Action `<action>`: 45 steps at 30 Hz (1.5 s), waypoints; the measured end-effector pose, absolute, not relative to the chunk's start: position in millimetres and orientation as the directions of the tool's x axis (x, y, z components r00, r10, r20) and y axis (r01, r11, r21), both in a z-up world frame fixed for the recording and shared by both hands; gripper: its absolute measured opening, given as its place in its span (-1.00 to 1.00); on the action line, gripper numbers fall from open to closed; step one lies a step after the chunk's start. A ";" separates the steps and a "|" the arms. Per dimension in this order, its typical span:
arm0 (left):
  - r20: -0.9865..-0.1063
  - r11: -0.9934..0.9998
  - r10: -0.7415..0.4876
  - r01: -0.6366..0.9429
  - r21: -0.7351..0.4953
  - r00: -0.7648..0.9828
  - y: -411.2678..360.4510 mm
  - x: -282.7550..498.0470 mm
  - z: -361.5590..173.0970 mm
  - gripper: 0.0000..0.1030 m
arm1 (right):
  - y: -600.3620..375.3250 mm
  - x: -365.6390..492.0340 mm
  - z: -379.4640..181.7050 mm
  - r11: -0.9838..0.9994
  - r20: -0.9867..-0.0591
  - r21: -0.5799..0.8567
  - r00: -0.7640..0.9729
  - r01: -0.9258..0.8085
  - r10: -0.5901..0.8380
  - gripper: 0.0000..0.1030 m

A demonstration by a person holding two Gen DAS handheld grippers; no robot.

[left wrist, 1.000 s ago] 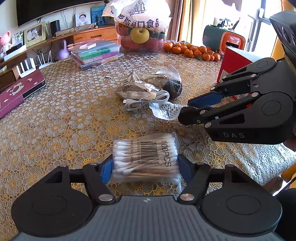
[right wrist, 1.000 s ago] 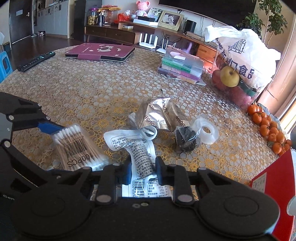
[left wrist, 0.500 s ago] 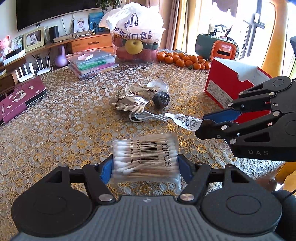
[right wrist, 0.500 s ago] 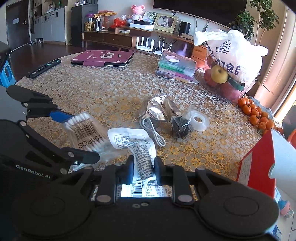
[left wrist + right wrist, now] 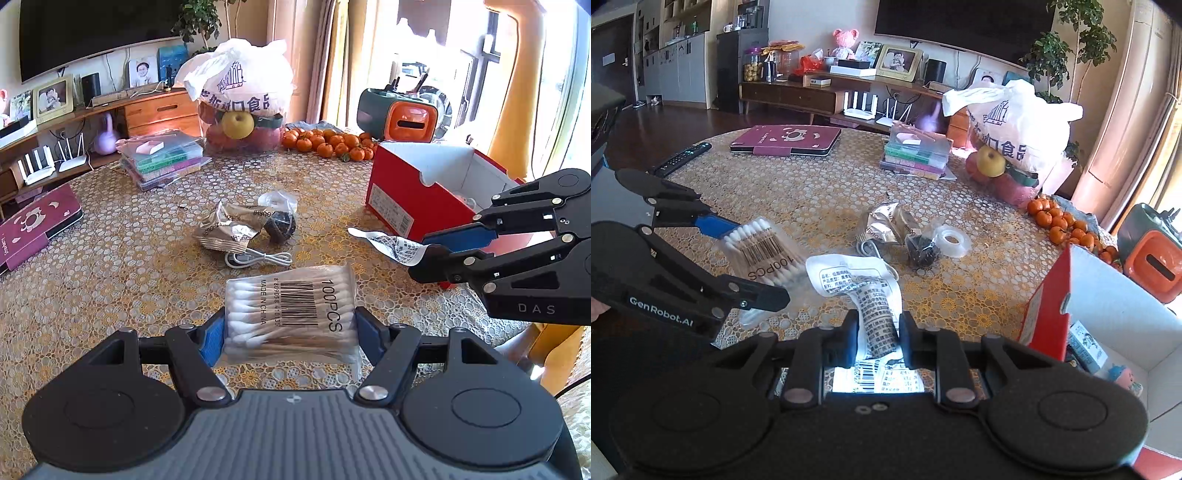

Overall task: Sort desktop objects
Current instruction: 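Lift and carry the swab pack and sachet over the red shoebox with both tools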

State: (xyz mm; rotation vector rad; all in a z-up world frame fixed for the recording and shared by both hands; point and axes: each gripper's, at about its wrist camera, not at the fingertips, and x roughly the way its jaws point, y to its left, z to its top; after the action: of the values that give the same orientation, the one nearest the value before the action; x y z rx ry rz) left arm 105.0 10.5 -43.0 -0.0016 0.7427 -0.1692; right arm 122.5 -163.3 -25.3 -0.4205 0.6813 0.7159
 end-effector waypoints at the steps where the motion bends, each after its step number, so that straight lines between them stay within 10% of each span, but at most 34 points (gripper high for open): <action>1: -0.673 0.985 -0.164 0.157 -0.071 0.721 9.2 103.8 -40.1 0.37 | -166.9 119.6 -21.4 0.693 -0.690 -0.127 0.566 -0.709 0.452 -0.57; 45: -0.592 0.888 -0.398 0.457 -0.056 0.701 -141.5 166.9 37.5 0.36 | -322.6 144.7 35.3 0.887 -0.586 -0.179 0.771 -0.425 0.251 -0.57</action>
State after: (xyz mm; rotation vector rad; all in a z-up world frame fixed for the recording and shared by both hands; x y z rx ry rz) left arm 166.9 -141.5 37.5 0.0978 0.6356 -0.4773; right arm 144.7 -322.6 35.3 -0.3125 0.5850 0.3729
